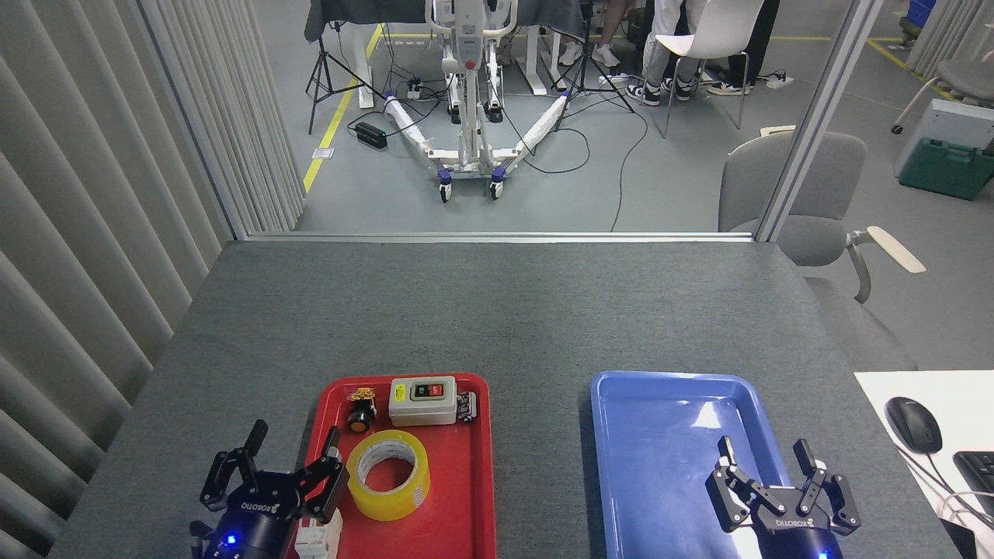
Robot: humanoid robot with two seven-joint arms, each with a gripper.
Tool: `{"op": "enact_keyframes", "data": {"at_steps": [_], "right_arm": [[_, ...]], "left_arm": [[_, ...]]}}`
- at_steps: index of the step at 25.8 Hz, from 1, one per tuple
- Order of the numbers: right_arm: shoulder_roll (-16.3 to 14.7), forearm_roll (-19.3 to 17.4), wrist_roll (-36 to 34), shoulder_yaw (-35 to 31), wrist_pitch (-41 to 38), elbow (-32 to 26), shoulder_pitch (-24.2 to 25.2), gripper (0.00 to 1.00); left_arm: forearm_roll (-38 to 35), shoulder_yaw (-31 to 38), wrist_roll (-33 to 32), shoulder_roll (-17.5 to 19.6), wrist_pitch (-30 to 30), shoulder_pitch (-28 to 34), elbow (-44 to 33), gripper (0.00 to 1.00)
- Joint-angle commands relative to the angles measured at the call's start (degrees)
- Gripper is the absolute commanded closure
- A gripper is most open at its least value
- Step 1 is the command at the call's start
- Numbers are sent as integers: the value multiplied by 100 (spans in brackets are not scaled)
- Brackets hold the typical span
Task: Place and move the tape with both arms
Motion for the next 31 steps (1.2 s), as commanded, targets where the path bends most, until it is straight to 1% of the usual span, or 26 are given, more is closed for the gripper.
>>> {"op": "enact_keyframes", "data": {"at_steps": [1,4,6,9,15,18,21,25,26,27,29,30,31], "right_arm": [[6,-1,41,42,-49,-35,24,0],[59,-1,50,51,-49,-9,33,0],[129,-1,23,60,-41,-17,33,0],[147,35,41,78,-93,27,33,0],[243,70,32,130,-102,27,42,0],[279,158,32,130,-85,27,86,0],[323,193,23,122,-76,-44,262,0],[323,210,-3,122,-49,-44,323,0],[323,210,-12,113,-32,-44,323,0],[323,210,-21,104,-23,-44,306,0],[305,210,-29,104,-14,-44,279,0],[296,219,-56,104,-14,-35,279,0],[296,219,-117,104,-14,-35,279,0]], "left_arm": [[7,14,40,-31,28,-9,32,0],[-2,14,58,-40,72,-9,58,0],[-10,14,75,-57,230,-9,23,0],[-2,-3,75,-66,380,-52,32,0],[-2,-12,75,-75,389,-70,58,0],[-2,-12,67,-66,389,-79,49,0],[-2,-12,49,-75,406,-79,32,0],[104,-12,-153,75,397,-140,-21,0],[279,-12,-408,162,389,-219,-65,0],[578,-3,-882,250,389,-334,-83,0],[1167,-3,-2226,312,389,-615,-144,0],[1308,-3,-3009,321,389,-694,-223,0],[1334,23,-3660,338,389,-747,-302,0]]}}
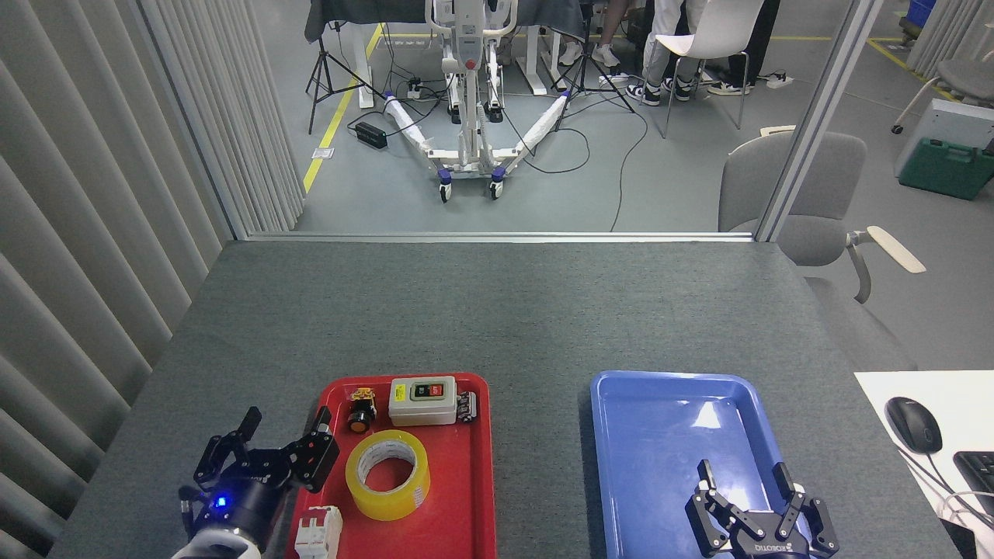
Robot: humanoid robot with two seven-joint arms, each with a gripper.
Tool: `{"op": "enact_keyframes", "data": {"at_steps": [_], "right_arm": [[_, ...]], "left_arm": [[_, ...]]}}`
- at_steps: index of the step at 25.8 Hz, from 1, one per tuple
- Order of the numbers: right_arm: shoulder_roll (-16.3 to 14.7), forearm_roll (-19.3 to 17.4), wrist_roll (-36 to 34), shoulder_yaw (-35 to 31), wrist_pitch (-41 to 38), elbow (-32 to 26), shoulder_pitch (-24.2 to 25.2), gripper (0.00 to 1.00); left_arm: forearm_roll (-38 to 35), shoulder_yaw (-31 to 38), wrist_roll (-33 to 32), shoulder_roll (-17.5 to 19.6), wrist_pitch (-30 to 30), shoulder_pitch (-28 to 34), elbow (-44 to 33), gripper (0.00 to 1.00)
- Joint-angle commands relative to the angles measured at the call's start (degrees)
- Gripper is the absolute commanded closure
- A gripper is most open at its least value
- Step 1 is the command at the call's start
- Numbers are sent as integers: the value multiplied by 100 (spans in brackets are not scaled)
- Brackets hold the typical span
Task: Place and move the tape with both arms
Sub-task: 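Move the left gripper over the yellow tape roll in the red tray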
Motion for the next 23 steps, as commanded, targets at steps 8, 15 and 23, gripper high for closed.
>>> {"op": "enact_keyframes", "data": {"at_steps": [8,15,23], "right_arm": [[-13,113,-357,6,11,49,-20,0],[-40,122,-366,6,11,58,-20,0],[-22,166,-392,6,20,75,-20,0]], "left_arm": [[502,-4,-5257,141,-49,-1043,-422,0],[537,-338,-6057,114,13,-1702,62,0],[537,-1049,-6277,0,4,-2300,905,0]]}}
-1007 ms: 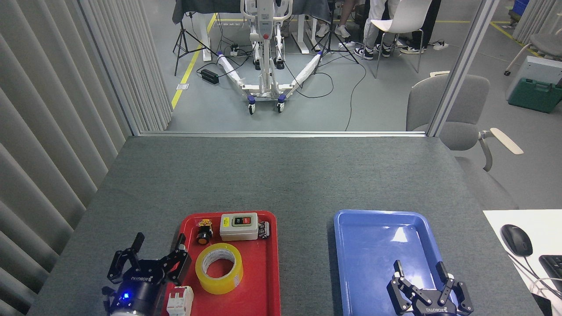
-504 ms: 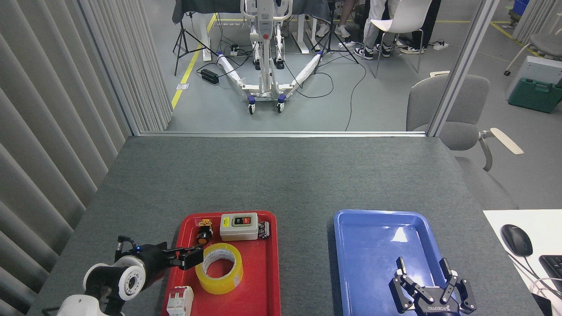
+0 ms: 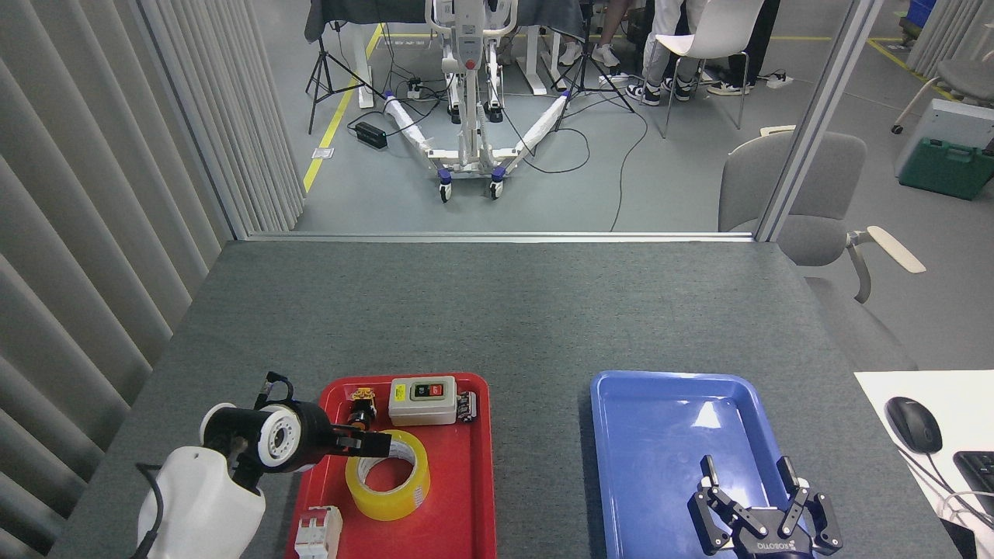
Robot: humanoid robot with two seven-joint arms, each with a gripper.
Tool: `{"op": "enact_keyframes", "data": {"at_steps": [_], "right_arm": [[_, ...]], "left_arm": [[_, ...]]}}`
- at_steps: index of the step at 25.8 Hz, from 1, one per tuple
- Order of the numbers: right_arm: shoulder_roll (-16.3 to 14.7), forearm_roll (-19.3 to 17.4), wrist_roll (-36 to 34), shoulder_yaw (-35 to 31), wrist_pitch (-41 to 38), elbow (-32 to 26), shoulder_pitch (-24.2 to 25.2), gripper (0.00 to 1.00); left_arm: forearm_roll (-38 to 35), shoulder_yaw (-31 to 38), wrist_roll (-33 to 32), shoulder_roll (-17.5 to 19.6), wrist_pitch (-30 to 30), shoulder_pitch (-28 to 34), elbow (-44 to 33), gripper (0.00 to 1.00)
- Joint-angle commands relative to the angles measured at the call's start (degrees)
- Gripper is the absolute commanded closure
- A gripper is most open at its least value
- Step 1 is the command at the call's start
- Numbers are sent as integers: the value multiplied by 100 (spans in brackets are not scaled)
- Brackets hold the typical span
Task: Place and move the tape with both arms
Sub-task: 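Move the left gripper over the yellow tape roll in the red tray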
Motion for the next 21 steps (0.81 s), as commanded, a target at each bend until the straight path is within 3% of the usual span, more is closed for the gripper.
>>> {"op": "enact_keyframes", "data": {"at_steps": [1,12,18,21], "right_arm": [[6,6,-6,0,8,25,0,0],[23,102,-14,9,25,139,0,0],[58,155,-129,9,25,148,0,0],[67,155,-129,9,25,192,0,0]], "left_arm": [[0,-281,-154,-100,-3,-137,218,0],[-140,-448,-575,-240,-3,-532,1000,0],[-668,-448,-567,-284,85,-559,1334,1],[-676,-448,-567,-311,102,-567,1448,13]]}}
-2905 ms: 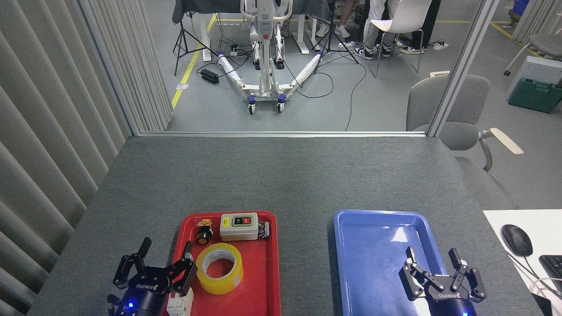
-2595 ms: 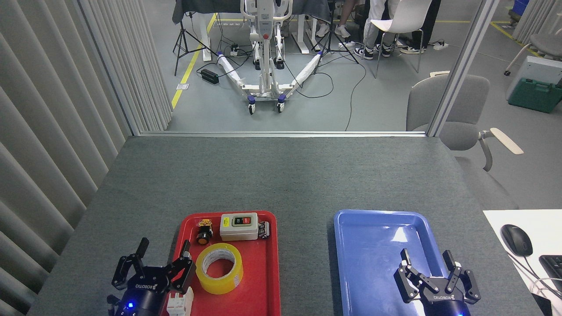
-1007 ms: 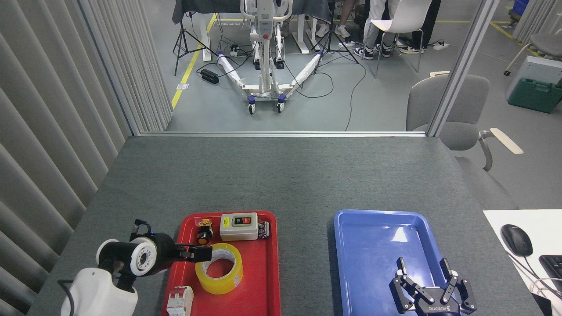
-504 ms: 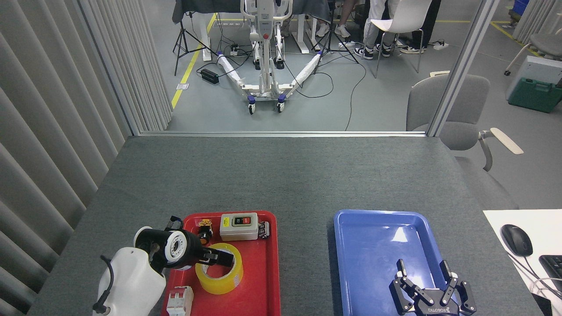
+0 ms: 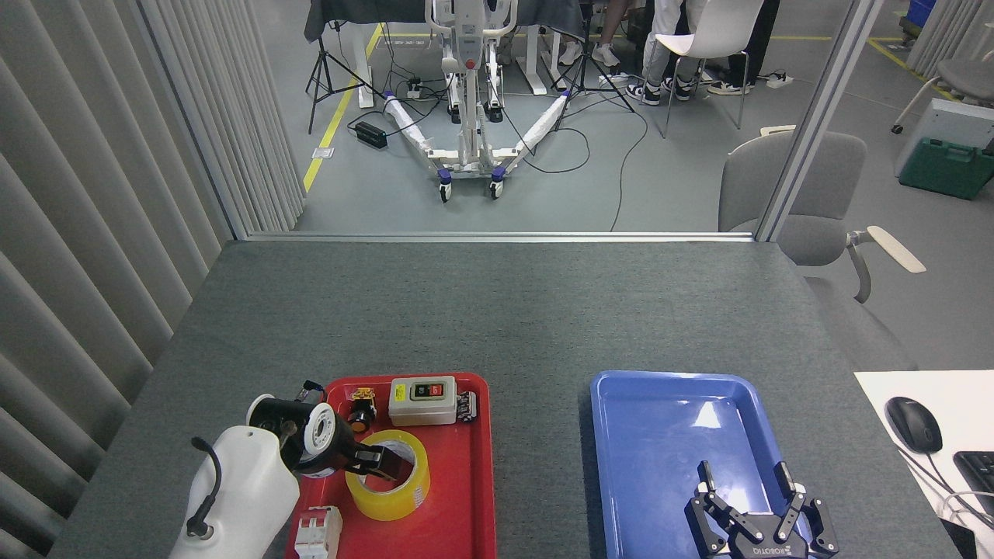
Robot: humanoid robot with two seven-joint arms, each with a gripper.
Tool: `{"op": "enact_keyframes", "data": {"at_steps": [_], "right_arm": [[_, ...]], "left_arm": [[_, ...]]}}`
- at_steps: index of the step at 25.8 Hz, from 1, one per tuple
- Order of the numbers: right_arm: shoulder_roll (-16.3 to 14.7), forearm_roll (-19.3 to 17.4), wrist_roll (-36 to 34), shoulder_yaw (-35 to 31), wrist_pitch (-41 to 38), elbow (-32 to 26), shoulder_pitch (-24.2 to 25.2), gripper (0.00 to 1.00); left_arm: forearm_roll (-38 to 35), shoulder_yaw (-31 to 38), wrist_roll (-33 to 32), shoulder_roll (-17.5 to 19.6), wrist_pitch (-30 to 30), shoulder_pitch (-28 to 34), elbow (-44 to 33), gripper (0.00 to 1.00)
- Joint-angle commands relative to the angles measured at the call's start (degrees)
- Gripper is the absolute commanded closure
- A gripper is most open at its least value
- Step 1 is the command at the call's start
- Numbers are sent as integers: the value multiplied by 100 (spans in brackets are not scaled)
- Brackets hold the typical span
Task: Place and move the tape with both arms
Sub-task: 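Move the left gripper over the yellow tape roll in the red tray, then close the left gripper on the yellow tape roll and lift it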
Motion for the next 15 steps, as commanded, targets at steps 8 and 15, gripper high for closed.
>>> {"op": "enact_keyframes", "data": {"at_steps": [8,15], "right_arm": [[29,18,-8,0,-1,78,-9,0],[20,106,-17,9,-1,166,-70,0]], "left_arm": [[-75,0,38,-139,28,-46,233,46],[4,-9,126,-165,-24,-46,427,100]]}}
